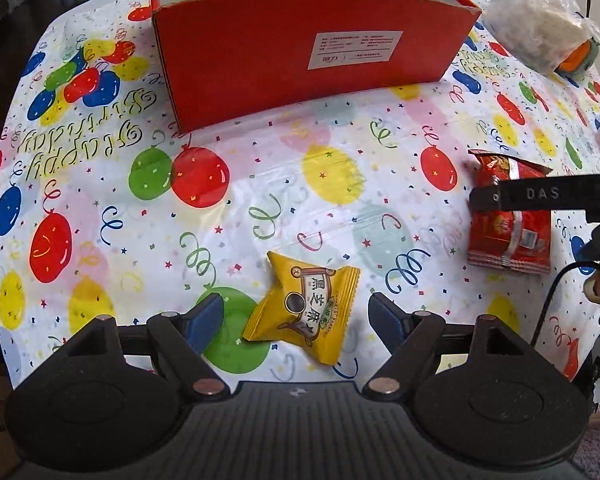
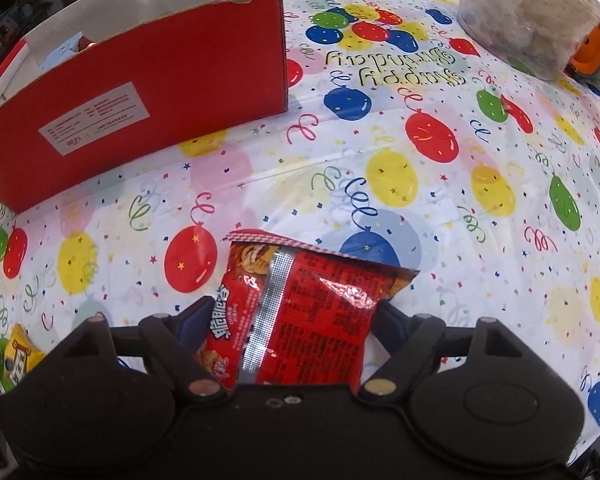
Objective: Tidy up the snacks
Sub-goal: 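Grasp the yellow candy with the left tool while the right tool grasps the red chip bag, then carry both snacks into the red box and open both tools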
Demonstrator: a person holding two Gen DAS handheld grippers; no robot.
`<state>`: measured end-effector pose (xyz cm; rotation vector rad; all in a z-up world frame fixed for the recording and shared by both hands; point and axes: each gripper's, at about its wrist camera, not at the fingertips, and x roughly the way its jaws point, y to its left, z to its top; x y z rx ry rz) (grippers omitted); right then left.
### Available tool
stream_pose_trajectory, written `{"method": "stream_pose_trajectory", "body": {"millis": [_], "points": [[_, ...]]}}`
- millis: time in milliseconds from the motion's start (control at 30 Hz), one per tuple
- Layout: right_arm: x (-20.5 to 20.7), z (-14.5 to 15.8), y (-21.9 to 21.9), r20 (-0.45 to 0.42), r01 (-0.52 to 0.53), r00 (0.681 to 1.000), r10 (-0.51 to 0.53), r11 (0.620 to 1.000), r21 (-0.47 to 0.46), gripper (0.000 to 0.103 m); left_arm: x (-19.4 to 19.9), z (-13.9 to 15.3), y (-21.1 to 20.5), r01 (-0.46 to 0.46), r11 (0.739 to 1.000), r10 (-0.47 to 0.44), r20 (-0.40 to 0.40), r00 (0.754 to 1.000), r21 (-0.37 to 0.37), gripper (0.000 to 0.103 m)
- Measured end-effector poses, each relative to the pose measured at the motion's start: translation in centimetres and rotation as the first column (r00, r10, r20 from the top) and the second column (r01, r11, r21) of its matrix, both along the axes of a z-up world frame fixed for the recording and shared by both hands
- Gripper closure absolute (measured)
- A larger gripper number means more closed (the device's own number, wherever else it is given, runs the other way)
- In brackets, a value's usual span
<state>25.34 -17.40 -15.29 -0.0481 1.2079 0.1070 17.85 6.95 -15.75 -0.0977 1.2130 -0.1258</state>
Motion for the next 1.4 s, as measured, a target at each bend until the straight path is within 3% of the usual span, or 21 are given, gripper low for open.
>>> {"method": "stream_pose_trajectory", "body": {"millis": [67, 267, 367, 567, 933, 1400], "points": [[-0.1, 0.1, -0.1, 0.003, -0.018, 1.000, 0.018, 1.000, 0.003, 0.026, 0.1, -0.2, -0.2, 0.009, 1.000, -0.009, -0.010, 1.000, -0.002, 0.033], [-0.3, 0.3, -0.4, 0.003, -0.055, 0.998, 0.055, 0.998, 0.019, 0.030, 0.4, -0.3, -0.8, 0.017, 1.000, -0.017, -0.011, 1.000, -0.004, 0.036], [-0.5, 0.4, -0.6, 0.000, -0.066, 0.998, 0.066, 0.997, 0.029, 0.030, 0.5, -0.3, -1.1, 0.014, 1.000, -0.014, -0.009, 1.000, 0.015, 0.048], [-1.0, 0.9, -0.9, 0.012, -0.092, 0.996, 0.092, 0.995, 0.041, 0.030, 0.3, -0.2, -1.6, -0.015, 0.999, 0.015, -0.007, 1.000, 0.032, 0.056], [-1.6, 3.4, -1.7, 0.057, -0.133, 0.990, 0.127, 0.986, 0.105, 0.030, -0.7, 0.3, -0.9, -0.174, 0.984, 0.174, -0.020, 0.985, -0.028, 0.064], [-2.1, 6.1, -1.3, 0.114, -0.196, 0.977, 0.180, 0.970, 0.144, 0.030, -2.1, 2.2, 0.6, -0.258, 0.960, 0.261, 0.011, 0.965, -0.105, 0.068]]}}
